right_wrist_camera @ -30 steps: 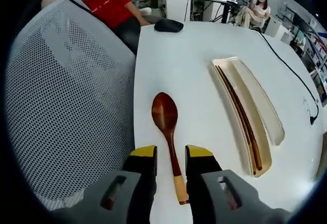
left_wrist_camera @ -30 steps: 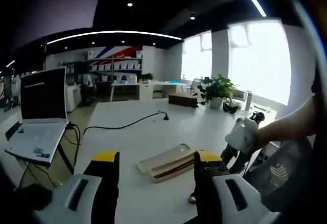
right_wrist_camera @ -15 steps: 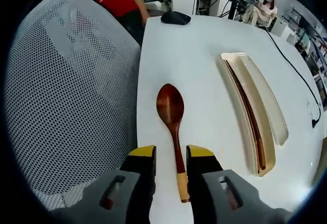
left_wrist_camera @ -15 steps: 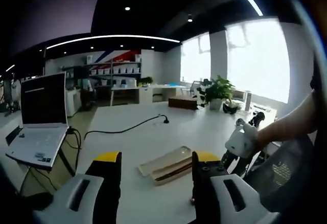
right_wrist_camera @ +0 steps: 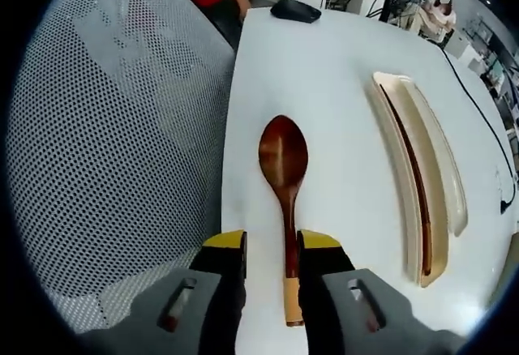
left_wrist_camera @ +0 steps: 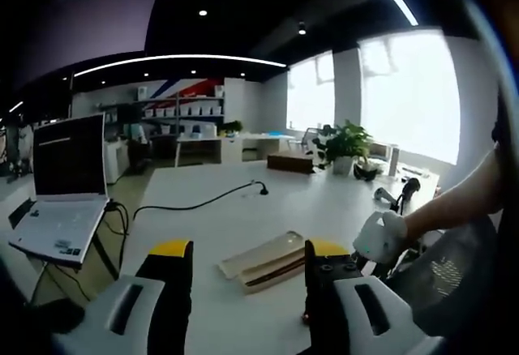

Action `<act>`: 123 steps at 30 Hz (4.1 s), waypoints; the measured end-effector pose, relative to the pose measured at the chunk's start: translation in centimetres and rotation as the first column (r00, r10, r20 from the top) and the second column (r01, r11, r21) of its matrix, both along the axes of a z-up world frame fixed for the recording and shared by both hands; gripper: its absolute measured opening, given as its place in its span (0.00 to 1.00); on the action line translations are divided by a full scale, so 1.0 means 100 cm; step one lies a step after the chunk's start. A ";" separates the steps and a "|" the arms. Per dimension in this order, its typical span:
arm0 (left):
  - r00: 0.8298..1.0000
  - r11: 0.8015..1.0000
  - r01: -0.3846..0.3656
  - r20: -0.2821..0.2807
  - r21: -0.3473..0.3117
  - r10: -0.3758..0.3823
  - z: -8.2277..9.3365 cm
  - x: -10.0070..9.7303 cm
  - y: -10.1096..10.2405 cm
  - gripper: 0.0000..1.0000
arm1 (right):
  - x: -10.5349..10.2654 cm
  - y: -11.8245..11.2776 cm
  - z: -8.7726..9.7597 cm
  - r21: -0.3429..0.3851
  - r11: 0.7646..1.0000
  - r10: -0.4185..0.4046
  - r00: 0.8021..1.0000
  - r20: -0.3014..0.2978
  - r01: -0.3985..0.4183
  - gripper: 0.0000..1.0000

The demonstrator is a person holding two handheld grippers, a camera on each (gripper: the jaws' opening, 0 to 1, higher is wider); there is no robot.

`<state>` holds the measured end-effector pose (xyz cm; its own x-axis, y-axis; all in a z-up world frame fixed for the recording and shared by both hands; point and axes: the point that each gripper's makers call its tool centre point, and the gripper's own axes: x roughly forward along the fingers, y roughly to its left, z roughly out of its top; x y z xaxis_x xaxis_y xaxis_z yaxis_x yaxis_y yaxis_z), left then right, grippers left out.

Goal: Arrange the utensils inside the cutlery case until each visible utensil rests in its matching compartment.

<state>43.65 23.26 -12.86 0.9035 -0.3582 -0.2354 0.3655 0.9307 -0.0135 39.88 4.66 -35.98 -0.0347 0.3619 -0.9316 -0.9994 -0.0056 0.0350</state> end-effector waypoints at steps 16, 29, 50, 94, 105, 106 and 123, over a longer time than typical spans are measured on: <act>1.000 1.000 0.016 0.016 -0.018 -0.015 0.003 -0.001 -0.004 0.57 | 0.011 0.002 0.001 0.050 0.998 -0.026 0.999 0.030 0.025 0.16; 0.999 0.999 -0.002 0.032 -0.037 0.003 0.007 -0.002 -0.001 0.57 | 0.012 -0.001 -0.003 -0.013 1.000 -0.016 0.999 0.039 0.016 0.01; 1.000 0.998 -0.010 0.014 -0.060 0.011 0.005 0.002 0.000 0.57 | 0.039 0.006 0.022 0.032 0.994 -0.103 0.993 0.059 0.101 0.01; 0.998 0.999 0.041 -0.040 -0.027 -0.042 -0.007 0.002 -0.010 0.59 | 0.148 0.052 0.017 -0.033 0.996 -0.077 0.995 0.068 0.080 0.01; 0.997 0.998 0.059 -0.055 -0.034 -0.061 -0.008 0.002 -0.014 0.59 | 0.145 0.053 0.010 -0.037 0.996 -0.080 0.995 0.058 0.082 0.01; 0.997 0.998 0.060 -0.056 -0.036 -0.062 -0.009 0.002 -0.014 0.59 | 0.145 0.053 0.009 -0.038 0.996 -0.078 0.995 0.060 0.080 0.01; 0.997 0.997 0.043 -0.056 -0.061 -0.046 -0.008 0.002 -0.012 0.59 | 0.146 0.047 0.016 -0.003 0.994 -0.106 0.991 0.080 0.107 0.08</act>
